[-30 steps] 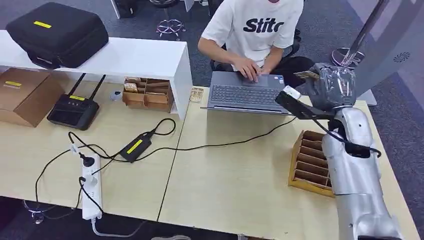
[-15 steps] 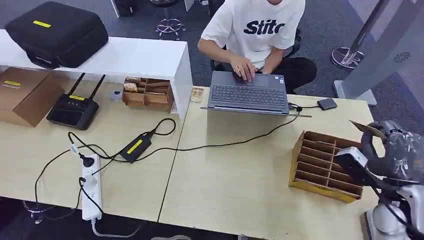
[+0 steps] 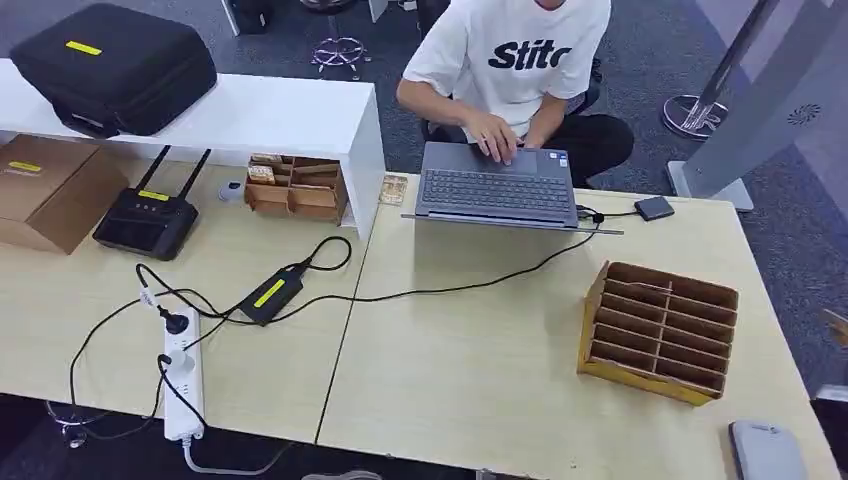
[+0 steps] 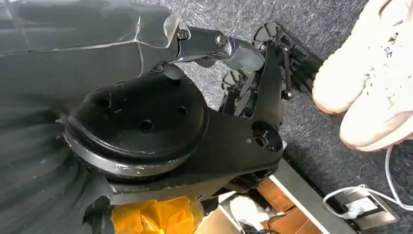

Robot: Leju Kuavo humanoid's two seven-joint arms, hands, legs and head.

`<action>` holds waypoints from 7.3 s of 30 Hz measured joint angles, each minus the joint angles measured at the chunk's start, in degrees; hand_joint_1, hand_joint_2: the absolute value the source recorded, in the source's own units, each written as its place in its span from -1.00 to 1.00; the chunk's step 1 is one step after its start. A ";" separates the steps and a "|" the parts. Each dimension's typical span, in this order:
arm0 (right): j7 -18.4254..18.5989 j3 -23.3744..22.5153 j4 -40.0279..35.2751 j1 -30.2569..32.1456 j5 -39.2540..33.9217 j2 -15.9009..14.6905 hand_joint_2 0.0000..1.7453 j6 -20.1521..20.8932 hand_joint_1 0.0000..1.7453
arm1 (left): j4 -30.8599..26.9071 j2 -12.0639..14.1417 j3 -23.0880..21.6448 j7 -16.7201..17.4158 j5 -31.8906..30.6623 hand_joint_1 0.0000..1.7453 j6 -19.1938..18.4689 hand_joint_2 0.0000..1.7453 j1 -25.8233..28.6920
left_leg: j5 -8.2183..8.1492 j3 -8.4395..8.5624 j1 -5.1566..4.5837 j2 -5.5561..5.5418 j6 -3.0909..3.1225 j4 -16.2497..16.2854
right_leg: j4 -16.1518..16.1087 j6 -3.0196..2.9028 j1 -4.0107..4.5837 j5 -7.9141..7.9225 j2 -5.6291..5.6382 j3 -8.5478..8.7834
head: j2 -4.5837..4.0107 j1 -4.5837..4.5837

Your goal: Pass the card to the sensor for recognition and then transmit it.

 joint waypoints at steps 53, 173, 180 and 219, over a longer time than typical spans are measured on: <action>-1.73 -14.66 12.37 2.27 26.14 5.44 1.00 25.92 1.00 | 0.00 -0.98 5.05 -0.57 0.00 -1.00 1.25 1.00 0.04 | -0.07 0.05 0.00 0.08 -0.02 0.00 | -0.01 0.00 0.01 -0.01 0.08 0.02 | 0.00 0.00; 9.10 27.12 22.28 -28.54 -28.53 -5.95 1.00 21.74 -1.00 | 0.00 2.12 -2.97 2.80 -0.02 -1.00 -0.29 1.00 -0.82 | 0.38 -0.39 0.01 -0.21 -0.06 0.01 | 0.01 0.01 0.02 0.35 -0.14 -0.34 | 0.00 0.00; 7.26 12.05 12.47 -15.47 -48.95 -4.42 1.00 30.79 -1.00 | 0.00 1.25 -1.31 1.79 0.00 -1.00 0.04 1.00 0.11 | 0.24 -0.43 -0.01 -0.19 0.02 0.01 | -0.04 0.04 0.01 0.29 -0.15 -0.36 | 0.00 0.00; 3.85 22.38 -9.62 8.31 11.63 0.24 1.00 -0.81 -1.00 | 0.00 -0.61 2.78 -0.33 0.00 -1.00 0.41 1.00 0.12 | 0.19 -0.33 0.00 0.00 0.05 -0.01 | -0.03 0.07 0.01 0.22 0.00 -0.29 | 0.00 0.02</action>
